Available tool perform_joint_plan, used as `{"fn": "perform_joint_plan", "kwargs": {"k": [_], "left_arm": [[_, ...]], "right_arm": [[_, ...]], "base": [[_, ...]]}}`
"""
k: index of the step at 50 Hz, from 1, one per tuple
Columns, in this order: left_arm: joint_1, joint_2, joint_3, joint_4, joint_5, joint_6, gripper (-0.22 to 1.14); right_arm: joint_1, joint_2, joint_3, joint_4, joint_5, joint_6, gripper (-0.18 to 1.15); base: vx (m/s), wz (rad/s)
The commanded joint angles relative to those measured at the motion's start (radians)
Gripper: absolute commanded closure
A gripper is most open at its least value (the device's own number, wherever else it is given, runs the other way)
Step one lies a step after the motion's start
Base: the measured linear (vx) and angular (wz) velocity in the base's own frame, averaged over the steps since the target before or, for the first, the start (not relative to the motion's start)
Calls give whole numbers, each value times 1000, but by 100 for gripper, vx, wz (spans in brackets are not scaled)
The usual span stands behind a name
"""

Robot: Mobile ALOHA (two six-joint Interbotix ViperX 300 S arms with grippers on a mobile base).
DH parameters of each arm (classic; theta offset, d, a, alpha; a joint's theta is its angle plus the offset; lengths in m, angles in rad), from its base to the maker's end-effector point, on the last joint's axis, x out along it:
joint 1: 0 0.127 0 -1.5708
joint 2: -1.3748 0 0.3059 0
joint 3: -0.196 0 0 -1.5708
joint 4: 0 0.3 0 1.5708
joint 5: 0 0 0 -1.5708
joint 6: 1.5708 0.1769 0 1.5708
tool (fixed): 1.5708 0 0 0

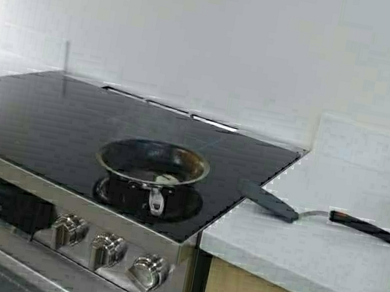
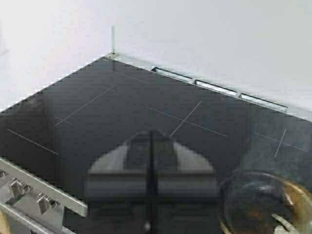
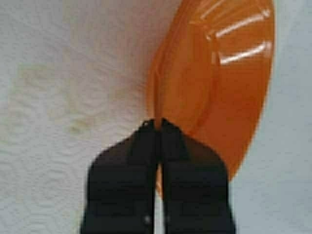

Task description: Add oil to the pan and cook the shrimp and serve it

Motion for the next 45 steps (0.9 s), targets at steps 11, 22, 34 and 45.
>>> {"fn": "perform_joint_plan", "kwargs": {"k": [11, 22, 34, 45], "left_arm": [[2, 9, -12, 3, -5, -2, 89], [2, 9, -12, 2, -5, -2, 89], [2, 9, -14, 3, -5, -3, 89], [2, 9, -15, 3, -5, -5, 89]], "right_arm": [[-48, -103, -32, 290, -107, -150, 2], [-48, -138, -40, 445, -132, -288, 2], [-48, -224, -48, 538, -146, -360, 2], [-46, -359, -55, 620, -158, -359, 3]], "base": [[0, 0], [0, 0], [0, 0], [0, 0]]}}
